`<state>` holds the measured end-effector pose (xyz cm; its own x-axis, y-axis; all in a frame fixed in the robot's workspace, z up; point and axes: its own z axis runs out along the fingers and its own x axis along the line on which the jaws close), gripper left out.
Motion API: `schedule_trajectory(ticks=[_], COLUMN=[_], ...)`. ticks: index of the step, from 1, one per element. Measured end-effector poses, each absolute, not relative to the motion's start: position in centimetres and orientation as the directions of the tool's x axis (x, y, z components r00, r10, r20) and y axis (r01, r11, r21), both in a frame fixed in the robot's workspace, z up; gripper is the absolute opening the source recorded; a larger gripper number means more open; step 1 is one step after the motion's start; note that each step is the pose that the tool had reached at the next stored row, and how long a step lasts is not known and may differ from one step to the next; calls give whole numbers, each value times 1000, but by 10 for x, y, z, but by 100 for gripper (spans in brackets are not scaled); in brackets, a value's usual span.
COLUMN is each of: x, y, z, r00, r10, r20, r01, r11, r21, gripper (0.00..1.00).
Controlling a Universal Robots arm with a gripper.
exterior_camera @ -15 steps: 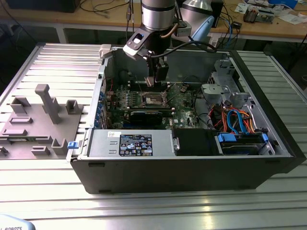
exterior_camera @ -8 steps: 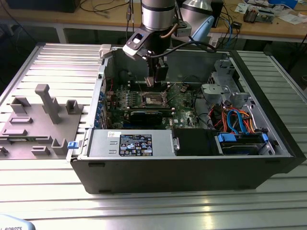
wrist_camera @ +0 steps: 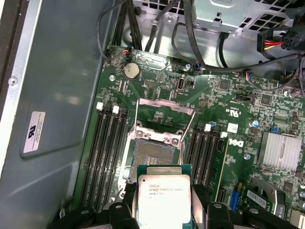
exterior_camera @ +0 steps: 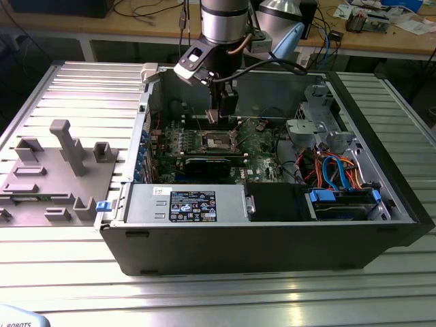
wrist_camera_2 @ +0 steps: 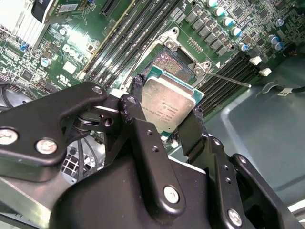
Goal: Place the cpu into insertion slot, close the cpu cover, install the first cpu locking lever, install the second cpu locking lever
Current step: 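Place the cpu into insertion slot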
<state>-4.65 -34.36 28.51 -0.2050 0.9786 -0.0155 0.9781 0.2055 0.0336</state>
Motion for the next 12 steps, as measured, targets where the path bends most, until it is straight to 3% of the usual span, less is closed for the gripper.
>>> schedule_trajectory(ticks=[12], x=[-47], y=[-344], z=[284], r00=[-180], r10=[984], r20=[-15], r01=[983], r11=[180], r21=[34], gripper=[55])
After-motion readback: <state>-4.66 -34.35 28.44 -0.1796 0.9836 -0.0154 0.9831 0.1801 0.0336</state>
